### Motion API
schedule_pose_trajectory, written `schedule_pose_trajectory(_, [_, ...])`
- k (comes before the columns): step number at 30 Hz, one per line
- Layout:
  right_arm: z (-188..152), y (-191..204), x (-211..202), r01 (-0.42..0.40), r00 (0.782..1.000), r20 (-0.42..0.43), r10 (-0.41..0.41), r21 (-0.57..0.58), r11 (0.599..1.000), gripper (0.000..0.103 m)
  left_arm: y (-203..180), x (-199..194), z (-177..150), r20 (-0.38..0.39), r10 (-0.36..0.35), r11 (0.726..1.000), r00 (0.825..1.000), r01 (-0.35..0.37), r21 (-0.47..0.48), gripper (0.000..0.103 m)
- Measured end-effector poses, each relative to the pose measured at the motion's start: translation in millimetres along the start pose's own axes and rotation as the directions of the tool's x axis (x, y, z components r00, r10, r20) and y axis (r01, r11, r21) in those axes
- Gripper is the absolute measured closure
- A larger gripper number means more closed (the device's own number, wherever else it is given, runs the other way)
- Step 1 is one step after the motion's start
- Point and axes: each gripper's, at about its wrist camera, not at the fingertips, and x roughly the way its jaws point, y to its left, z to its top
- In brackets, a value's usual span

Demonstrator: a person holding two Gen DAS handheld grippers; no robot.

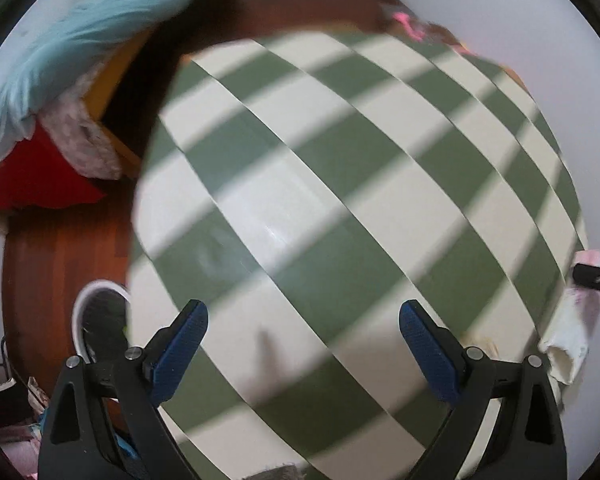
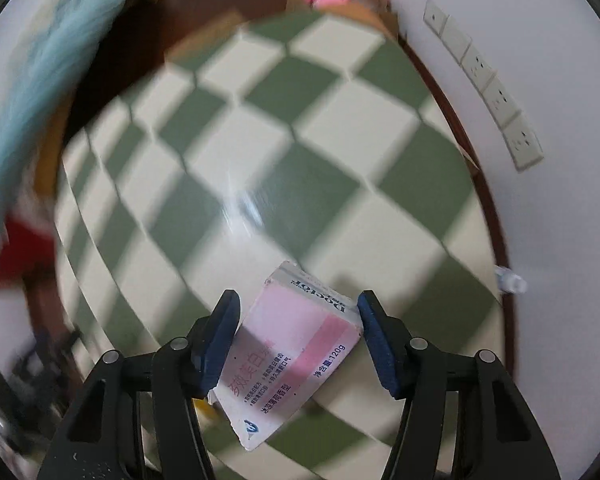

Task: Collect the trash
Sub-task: 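Grasp the orange peel with the left tool while the right tool grasps the pink toothpaste box, then carry the orange peel and toothpaste box over the bin and release both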

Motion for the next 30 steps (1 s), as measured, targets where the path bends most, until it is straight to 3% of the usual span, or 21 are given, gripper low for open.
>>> schedule_pose_trajectory(3, [-32,-21,12,0.071,0.996,-0.057,-0.075,-0.073,0.995,0.040,-22,3,-21,-0.042,-0.056,0.998,0.998,0.057,0.023,0.005])
schedule_pose_trajectory(7, [-61,-41,24,0.078,0.993,-0.086,-0.082,-0.056,0.995,0.039,-53,3,-36,-0.067,-0.135,0.988,0.989,0.139,0.060,0.006])
schedule_pose_trajectory(8, [-68,-44,26,0.078,0.993,-0.082,-0.082,-0.045,0.996,0.038,-60,3,-36,-0.066,-0.143,0.986,0.987,0.148,0.075,0.006])
schedule_pose_trajectory(10, [-75,-48,27,0.093,0.993,-0.070,-0.094,-0.021,0.995,0.026,-79,7,-36,-0.062,-0.149,0.979,0.987,0.156,0.131,0.006])
schedule_pose_trajectory(13, [-87,-51,21,0.097,0.995,-0.014,-0.097,0.019,0.995,0.024,-96,22,-33,-0.064,-0.118,0.974,0.991,0.128,0.186,0.007])
schedule_pose_trajectory(15, [-97,-56,17,0.081,0.997,0.010,-0.082,0.064,0.995,0.024,-105,30,-31,-0.066,-0.089,0.973,0.994,0.101,0.209,0.024])
schedule_pose_trajectory(16, [-102,-58,16,0.073,0.997,0.020,-0.074,0.084,0.994,0.024,-109,35,-30,-0.072,-0.075,0.972,0.995,0.089,0.217,0.040])
schedule_pose_trajectory(19, [-118,-63,15,0.019,0.999,0.047,-0.026,0.161,0.987,0.024,-110,39,-27,-0.058,-0.071,0.978,0.996,0.081,0.191,0.058])
schedule_pose_trajectory(22, [-123,-63,19,-0.008,0.998,0.060,-0.004,0.195,0.981,0.024,-111,38,-26,-0.041,-0.076,0.980,0.996,0.083,0.181,0.066])
schedule_pose_trajectory(27, [-134,-54,18,0.027,0.994,0.100,-0.048,0.205,0.978,0.025,-118,37,-25,-0.018,-0.062,0.979,0.998,0.065,0.192,0.072])
schedule_pose_trajectory(30, [-141,-44,25,0.030,0.995,0.091,-0.049,0.193,0.981,0.034,-127,36,-29,-0.007,-0.052,0.979,0.999,0.052,0.199,0.074])
